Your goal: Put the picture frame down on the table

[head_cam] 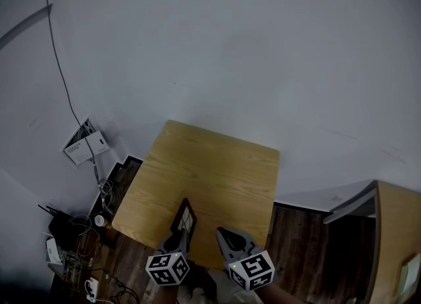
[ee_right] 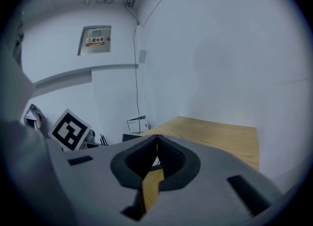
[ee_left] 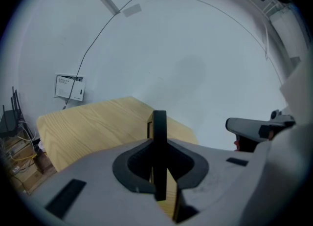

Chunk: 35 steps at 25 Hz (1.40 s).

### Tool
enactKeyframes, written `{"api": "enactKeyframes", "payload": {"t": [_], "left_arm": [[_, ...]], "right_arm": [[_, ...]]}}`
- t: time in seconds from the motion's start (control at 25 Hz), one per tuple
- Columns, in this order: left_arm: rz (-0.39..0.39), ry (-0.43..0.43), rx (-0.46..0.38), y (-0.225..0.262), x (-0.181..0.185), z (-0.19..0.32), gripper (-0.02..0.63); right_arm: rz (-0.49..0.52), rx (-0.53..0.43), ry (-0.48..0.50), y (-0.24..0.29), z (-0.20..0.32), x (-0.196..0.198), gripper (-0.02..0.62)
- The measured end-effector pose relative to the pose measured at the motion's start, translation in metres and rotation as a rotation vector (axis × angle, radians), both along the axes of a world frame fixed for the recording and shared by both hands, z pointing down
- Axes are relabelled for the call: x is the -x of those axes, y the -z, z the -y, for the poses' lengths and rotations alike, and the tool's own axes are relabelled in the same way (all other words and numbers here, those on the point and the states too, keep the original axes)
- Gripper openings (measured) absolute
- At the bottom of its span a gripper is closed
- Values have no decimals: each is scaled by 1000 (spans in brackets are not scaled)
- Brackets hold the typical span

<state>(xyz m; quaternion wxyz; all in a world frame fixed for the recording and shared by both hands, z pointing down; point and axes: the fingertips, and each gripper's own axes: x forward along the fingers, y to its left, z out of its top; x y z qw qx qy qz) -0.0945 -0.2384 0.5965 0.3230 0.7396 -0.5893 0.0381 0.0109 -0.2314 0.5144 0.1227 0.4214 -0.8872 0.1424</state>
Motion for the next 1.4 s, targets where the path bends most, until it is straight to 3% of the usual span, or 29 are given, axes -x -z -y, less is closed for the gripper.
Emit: {"api": "enactKeyframes", "payload": {"t": [0.28, 0.6, 1.4], "left_arm": [[2, 15, 0, -7, 4, 11, 41], [81, 35, 71, -31, 15, 7, 41], [128, 40, 146, -68, 27, 1, 41]], "right_arm": [[2, 10, 13, -4, 7, 3, -2], [2, 14, 23, -5, 12, 8, -2], [2, 23, 19, -9, 12, 16, -2]]}}
